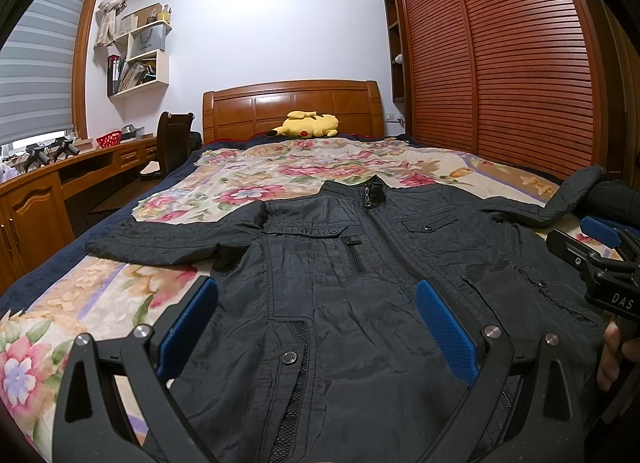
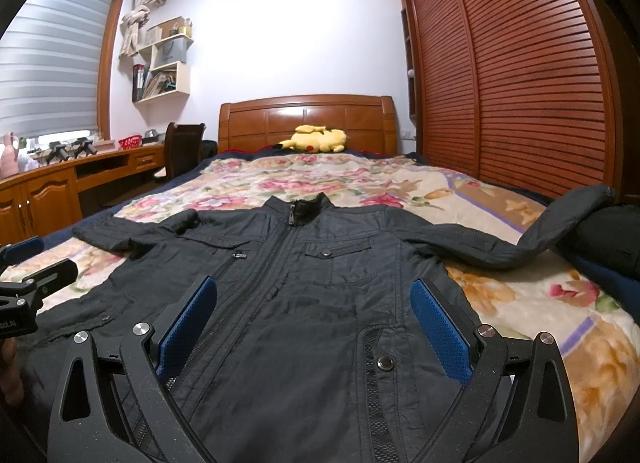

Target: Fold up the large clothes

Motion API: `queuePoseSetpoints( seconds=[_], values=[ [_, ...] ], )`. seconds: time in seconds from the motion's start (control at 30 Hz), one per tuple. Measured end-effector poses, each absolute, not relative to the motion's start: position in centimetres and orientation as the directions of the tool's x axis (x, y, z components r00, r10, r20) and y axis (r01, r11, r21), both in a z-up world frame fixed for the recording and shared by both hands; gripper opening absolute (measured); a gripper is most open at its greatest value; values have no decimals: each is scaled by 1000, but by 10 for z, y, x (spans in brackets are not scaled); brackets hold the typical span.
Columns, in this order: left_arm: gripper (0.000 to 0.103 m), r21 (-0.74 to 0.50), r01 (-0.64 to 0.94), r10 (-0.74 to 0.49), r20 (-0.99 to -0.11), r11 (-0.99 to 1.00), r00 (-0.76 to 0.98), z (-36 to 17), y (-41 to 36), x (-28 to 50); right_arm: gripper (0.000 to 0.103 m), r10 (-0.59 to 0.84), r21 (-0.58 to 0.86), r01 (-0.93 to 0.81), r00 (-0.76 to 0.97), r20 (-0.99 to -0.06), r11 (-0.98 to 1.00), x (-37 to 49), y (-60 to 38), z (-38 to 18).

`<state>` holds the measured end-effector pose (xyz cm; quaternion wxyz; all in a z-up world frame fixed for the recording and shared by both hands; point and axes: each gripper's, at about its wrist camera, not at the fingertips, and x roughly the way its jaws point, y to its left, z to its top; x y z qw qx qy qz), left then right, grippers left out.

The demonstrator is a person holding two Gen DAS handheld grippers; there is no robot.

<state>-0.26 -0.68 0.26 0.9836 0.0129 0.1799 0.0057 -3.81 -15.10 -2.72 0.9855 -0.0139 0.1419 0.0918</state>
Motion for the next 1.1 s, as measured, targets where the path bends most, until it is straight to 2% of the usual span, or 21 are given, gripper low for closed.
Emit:
queuePoseSetpoints(
  seconds=[0.4,0.73,1.1],
  values=[
    [100,29,-8,18,-370,1000,929,9,2,0,99,218,-13,-231,932,-290,973,-45,-133,-20],
    [100,0,-7,7,-416,1000,909,21,34,0,99,285,-4,-300,908,-306,954,-44,-107,-6],
    [100,26,-63,68,-463,998,884,23,90,3,99,361,-9,-382,881,-305,924,-27,-62,16]
  ],
)
